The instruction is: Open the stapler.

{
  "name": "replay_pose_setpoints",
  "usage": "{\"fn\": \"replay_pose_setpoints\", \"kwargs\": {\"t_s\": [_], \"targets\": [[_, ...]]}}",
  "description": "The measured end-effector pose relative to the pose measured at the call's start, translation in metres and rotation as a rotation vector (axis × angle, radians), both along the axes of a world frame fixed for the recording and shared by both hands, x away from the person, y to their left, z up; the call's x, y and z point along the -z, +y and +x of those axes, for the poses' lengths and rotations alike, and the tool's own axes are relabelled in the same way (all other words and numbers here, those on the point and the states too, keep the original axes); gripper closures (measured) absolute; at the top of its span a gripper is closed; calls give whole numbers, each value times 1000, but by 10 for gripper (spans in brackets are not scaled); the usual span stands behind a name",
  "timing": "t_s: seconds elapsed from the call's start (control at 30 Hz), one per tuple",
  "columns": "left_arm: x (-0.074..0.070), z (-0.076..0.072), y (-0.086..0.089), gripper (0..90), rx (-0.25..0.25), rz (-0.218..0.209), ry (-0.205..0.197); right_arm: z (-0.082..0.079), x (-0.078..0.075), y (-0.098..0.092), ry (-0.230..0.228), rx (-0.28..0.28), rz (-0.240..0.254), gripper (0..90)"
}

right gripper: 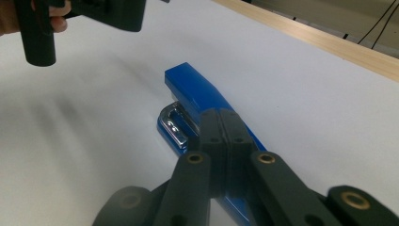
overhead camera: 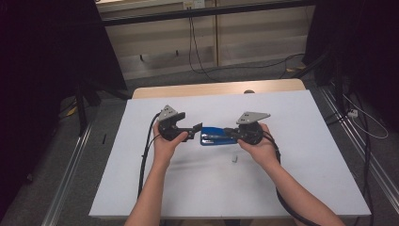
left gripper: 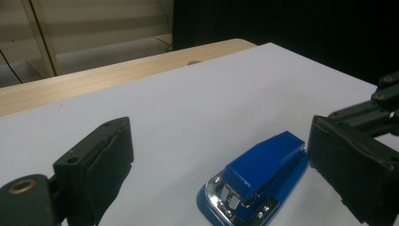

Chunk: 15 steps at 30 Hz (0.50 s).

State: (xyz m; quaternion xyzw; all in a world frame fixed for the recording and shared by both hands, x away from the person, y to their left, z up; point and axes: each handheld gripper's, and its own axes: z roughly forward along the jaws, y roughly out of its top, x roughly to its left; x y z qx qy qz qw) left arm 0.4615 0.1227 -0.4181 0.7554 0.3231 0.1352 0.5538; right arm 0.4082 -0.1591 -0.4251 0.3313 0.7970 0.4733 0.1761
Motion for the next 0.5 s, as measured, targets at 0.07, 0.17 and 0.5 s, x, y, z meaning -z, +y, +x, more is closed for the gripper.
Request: {"fn": "replay_pose_setpoints", "kwargs": {"t_s": [0.07,0.17,0.5], "targets": [[2,1,-1,84,7,12,4,2,2,4,-4,-22,-21,900],[5,2,0,85,16,51,9,5,9,15,9,-56,-58,900],[13,6,3,117,42,89,1,14,23,44,10,-111,-175,900]]}}
